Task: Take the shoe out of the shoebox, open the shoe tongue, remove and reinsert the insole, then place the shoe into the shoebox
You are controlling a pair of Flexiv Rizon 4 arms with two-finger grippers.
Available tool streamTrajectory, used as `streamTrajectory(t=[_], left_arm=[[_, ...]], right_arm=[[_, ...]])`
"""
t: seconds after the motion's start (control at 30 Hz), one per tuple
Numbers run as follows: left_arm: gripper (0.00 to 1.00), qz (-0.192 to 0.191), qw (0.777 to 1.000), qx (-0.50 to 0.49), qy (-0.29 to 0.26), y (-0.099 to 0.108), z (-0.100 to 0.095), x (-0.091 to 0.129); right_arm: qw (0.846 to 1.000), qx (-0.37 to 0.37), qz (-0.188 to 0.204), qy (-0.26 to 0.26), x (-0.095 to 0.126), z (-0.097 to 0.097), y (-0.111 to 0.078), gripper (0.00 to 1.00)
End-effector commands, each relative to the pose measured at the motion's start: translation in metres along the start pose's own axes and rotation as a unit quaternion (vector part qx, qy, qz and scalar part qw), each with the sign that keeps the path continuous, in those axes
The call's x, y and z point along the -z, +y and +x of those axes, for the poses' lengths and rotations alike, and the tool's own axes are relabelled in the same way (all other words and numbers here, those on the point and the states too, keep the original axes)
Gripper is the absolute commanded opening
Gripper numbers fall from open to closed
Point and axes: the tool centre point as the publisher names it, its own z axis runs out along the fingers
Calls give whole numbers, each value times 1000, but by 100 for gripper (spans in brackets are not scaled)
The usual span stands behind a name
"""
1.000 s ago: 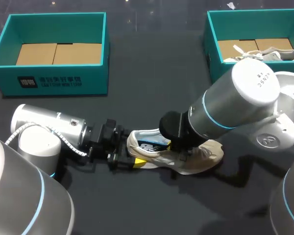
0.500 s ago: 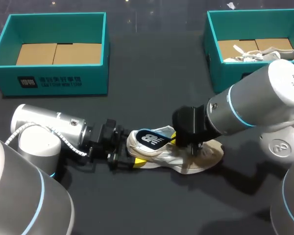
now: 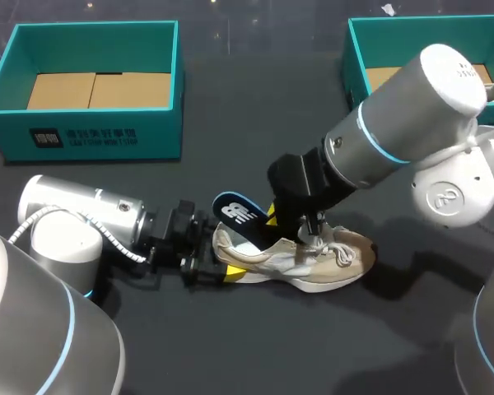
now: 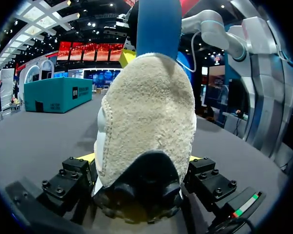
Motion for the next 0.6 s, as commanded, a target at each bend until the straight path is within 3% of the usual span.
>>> streamTrajectory(t=[0.03,0.1,0.13,0.17,0.27,0.53,0.6], left_arm=[[0,-1,1000,0,0,5,0,2],[0,-1,1000,0,0,5,0,2],[0,-1,1000,0,0,5,0,2],[0,-1,1000,0,0,5,0,2],[0,-1,1000,0,0,5,0,2],[0,-1,1000,0,0,5,0,2],[0,-1,1000,0,0,5,0,2]], right_arm=[[1000,0,3,18,-11,-5,11,0],[1000,-4,-1,28,-12,-5,13,4],[1000,-7,-3,30,-12,-4,13,23],[999,-9,-5,31,-12,-4,14,33],[999,-23,-12,35,-11,-2,14,46],[995,-61,-49,56,-8,-6,11,62],[994,-70,-61,64,-8,-7,12,57]])
